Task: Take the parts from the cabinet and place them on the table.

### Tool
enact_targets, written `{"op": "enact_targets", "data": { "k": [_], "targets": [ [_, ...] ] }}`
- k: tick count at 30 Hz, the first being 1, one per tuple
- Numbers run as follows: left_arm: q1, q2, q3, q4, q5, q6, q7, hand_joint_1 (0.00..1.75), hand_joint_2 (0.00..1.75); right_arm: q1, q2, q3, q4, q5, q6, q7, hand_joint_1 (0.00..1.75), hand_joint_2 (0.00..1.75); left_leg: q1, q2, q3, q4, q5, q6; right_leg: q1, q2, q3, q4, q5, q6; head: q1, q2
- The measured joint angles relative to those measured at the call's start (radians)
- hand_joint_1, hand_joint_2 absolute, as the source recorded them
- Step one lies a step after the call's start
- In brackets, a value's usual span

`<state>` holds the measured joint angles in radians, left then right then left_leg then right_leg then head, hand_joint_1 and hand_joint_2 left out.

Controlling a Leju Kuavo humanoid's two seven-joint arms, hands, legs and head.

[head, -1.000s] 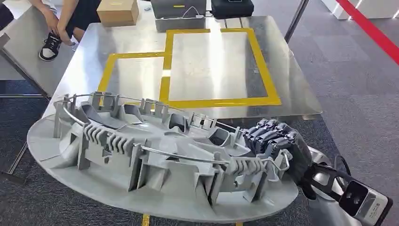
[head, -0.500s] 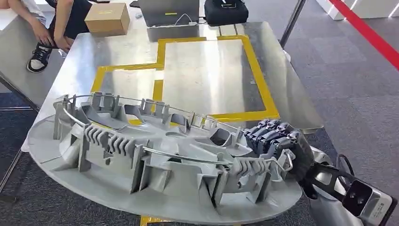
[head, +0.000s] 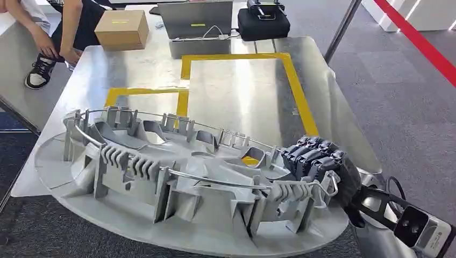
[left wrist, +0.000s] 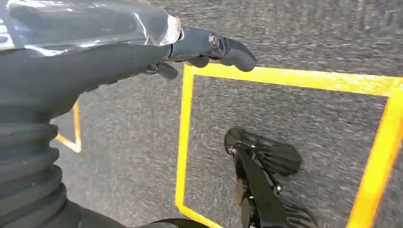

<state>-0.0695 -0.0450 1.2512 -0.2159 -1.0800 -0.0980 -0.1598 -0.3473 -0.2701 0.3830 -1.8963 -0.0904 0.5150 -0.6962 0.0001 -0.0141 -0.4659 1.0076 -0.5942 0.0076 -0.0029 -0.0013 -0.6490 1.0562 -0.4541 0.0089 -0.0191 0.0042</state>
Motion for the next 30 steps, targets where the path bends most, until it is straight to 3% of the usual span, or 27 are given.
{"op": "enact_targets", "data": {
  "k": [2, 3, 4, 6, 7, 8, 9, 10, 12, 14, 16, 17, 18, 20, 22, 25, 30],
  "targets": [
    [-0.003, 0.002, 0.000, -0.001, 0.000, 0.000, 0.000, 0.00, 1.75, -0.004, -0.003, -0.002, 0.000, 0.000, 0.000, 0.001, 1.75, 1.75, 0.000, 0.002, -0.007, 0.021, 0.005, -0.006, -0.007, 0.003, 0.020, -0.007, -0.007, -0.012, -0.001, 0.000],
    [-0.004, -0.002, 0.000, 0.000, 0.000, -0.001, 0.000, 0.00, 1.75, -0.007, -0.005, -0.002, 0.000, 0.000, 0.000, 0.001, 1.75, 1.75, 0.001, 0.004, -0.037, 0.074, 0.019, -0.010, -0.007, 0.001, 0.033, -0.013, -0.014, -0.021, 0.000, 0.000],
    [-0.006, -0.003, 0.000, 0.000, 0.002, -0.001, 0.000, 0.00, 1.75, -0.009, -0.005, 0.000, 0.000, -0.002, 0.000, 0.001, 1.75, 1.75, 0.002, 0.005, -0.082, 0.142, 0.013, -0.014, -0.007, 0.001, 0.042, -0.018, -0.021, -0.026, -0.007, 0.000],
    [-0.003, -0.004, 0.000, 0.000, 0.002, -0.001, 0.000, 0.00, 1.75, -0.010, -0.005, 0.001, 0.000, -0.002, 0.000, 0.000, 1.75, 1.75, 0.004, 0.005, -0.180, 0.268, -0.044, -0.022, -0.007, 0.002, 0.058, -0.019, -0.037, -0.029, -0.006, 0.000],
    [-0.002, -0.004, 0.001, 0.000, 0.003, 0.000, 0.000, 0.00, 1.75, -0.009, -0.005, 0.002, 0.000, -0.001, 0.000, 0.000, 1.75, 1.75, 0.004, 0.005, -0.221, 0.305, -0.074, -0.025, -0.007, 0.003, 0.068, -0.019, -0.043, -0.028, -0.007, 0.000],
    [-0.002, -0.004, 0.001, 0.000, 0.005, 0.000, 0.000, 0.00, 1.75, -0.010, -0.006, 0.003, 0.000, 0.002, -0.001, 0.000, 1.75, 1.75, 0.004, 0.005, -0.245, 0.309, -0.079, -0.026, -0.007, 0.003, 0.079, -0.019, -0.052, -0.028, -0.006, 0.000],
    [-0.002, -0.005, 0.003, 0.000, 0.012, 0.000, 0.000, 0.00, 1.75, -0.010, -0.005, 0.004, 0.000, 0.004, -0.002, 0.000, 1.75, 1.75, 0.004, 0.005, -0.251, 0.282, -0.060, -0.025, -0.007, 0.004, 0.090, -0.019, -0.061, -0.027, -0.007, 0.000],
    [-0.002, -0.005, 0.006, 0.000, 0.015, 0.000, 0.000, 0.00, 1.75, -0.010, -0.005, 0.006, 0.000, 0.006, -0.004, 0.000, 1.75, 1.75, 0.004, 0.005, -0.241, 0.220, -0.009, -0.021, -0.007, 0.004, 0.104, -0.019, -0.071, -0.026, -0.006, 0.000],
    [-0.002, -0.006, 0.008, 0.000, 0.021, 0.003, 0.000, 0.00, 1.75, -0.014, -0.005, 0.010, 0.000, 0.012, -0.012, 0.000, 1.75, 1.75, 0.002, 0.005, -0.198, 0.053, 0.139, -0.009, -0.006, 0.004, 0.130, -0.020, -0.091, -0.021, -0.006, 0.000],
    [-0.003, -0.006, 0.014, 0.000, 0.023, 0.006, 0.003, 0.00, 1.75, -0.017, -0.005, 0.018, 0.002, 0.024, -0.023, 0.000, 1.75, 1.75, -0.007, 0.005, -0.196, 0.032, 0.135, 0.000, -0.003, 0.006, 0.132, -0.020, -0.102, -0.009, -0.005, 0.000],
    [-0.001, -0.008, 0.017, 0.000, 0.023, 0.013, 0.005, 0.00, 1.75, -0.020, -0.005, 0.028, 0.002, 0.042, -0.040, 0.000, 1.75, 1.75, -0.010, 0.004, -0.189, 0.030, 0.148, 0.005, -0.006, 0.008, 0.133, -0.030, -0.106, 0.000, -0.007, 0.000],
    [-0.001, -0.010, 0.019, 0.000, 0.024, 0.014, 0.005, 0.00, 1.75, -0.020, -0.006, 0.032, 0.003, 0.050, -0.048, 0.001, 1.75, 1.75, -0.006, 0.003, -0.187, 0.023, 0.154, -0.002, -0.003, 0.007, 0.136, -0.024, -0.104, -0.009, -0.006, 0.000],
    [-0.001, -0.010, 0.021, 0.000, 0.024, 0.013, 0.005, 0.00, 1.75, -0.023, -0.010, 0.035, 0.003, 0.056, -0.060, 0.001, 1.75, 1.75, -0.006, 0.002, -0.186, 0.022, 0.154, -0.002, -0.003, 0.007, 0.139, -0.027, -0.102, -0.012, -0.004, 0.000],
    [-0.001, -0.010, 0.022, 0.000, 0.024, 0.013, 0.005, 0.00, 1.75, -0.028, -0.020, 0.045, 0.003, 0.065, -0.086, 0.001, 1.75, 1.75, -0.006, 0.000, -0.185, 0.022, 0.150, 0.001, -0.003, 0.006, 0.147, -0.042, -0.104, -0.011, -0.005, 0.000],
    [-0.001, -0.010, 0.024, 0.000, 0.024, 0.010, 0.004, 0.00, 1.75, -0.031, -0.034, 0.057, 0.006, 0.077, -0.113, 0.001, 1.75, 1.75, -0.006, 0.000, -0.184, 0.022, 0.145, 0.005, -0.003, 0.006, 0.154, -0.054, -0.109, -0.002, -0.005, 0.000],
    [-0.001, -0.013, 0.030, 0.000, 0.024, 0.008, 0.003, 0.00, 1.75, -0.028, -0.054, 0.071, 0.011, 0.126, -0.161, 0.004, 1.75, 1.75, -0.007, 0.000, -0.181, 0.022, 0.143, 0.009, -0.003, 0.005, 0.157, -0.059, -0.109, -0.001, -0.005, 0.000],
    [0.002, -0.017, 0.034, 0.000, 0.026, 0.006, -0.005, 0.00, 1.75, 0.014, -0.089, 0.087, 0.010, 0.293, -0.297, 0.083, 1.75, 1.75, -0.007, -0.001, -0.179, 0.022, 0.143, 0.010, -0.003, 0.004, 0.160, -0.061, -0.107, 0.004, -0.005, 0.000]
  ]
}}
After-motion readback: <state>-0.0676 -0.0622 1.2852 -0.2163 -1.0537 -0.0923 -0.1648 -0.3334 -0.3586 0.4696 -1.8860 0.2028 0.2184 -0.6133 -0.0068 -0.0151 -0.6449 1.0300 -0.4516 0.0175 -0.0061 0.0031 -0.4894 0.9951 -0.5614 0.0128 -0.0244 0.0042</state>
